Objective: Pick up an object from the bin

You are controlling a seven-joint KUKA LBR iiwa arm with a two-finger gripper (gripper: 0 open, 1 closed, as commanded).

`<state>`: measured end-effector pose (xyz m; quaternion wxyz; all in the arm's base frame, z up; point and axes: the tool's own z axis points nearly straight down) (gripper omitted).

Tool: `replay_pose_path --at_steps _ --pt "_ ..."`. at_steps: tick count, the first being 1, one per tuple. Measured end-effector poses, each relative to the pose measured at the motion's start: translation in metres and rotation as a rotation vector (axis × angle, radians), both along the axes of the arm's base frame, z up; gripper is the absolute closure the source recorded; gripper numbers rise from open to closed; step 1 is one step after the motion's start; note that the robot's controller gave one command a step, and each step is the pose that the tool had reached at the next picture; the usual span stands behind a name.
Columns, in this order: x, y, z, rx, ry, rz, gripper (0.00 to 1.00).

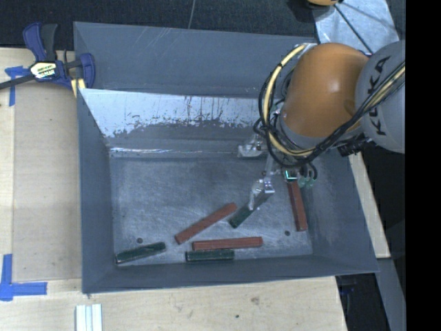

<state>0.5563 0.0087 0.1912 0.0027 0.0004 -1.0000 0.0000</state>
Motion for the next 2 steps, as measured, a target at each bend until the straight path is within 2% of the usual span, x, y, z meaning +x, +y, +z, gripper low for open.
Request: replay_pose_path --at_steps 1,2 --pt "0.002 0.000 0.005 0.000 -0.009 0.000 0.00" --pt "-0.003 0.002 -0.025 -0.001 -0.015 0.061 0.00"
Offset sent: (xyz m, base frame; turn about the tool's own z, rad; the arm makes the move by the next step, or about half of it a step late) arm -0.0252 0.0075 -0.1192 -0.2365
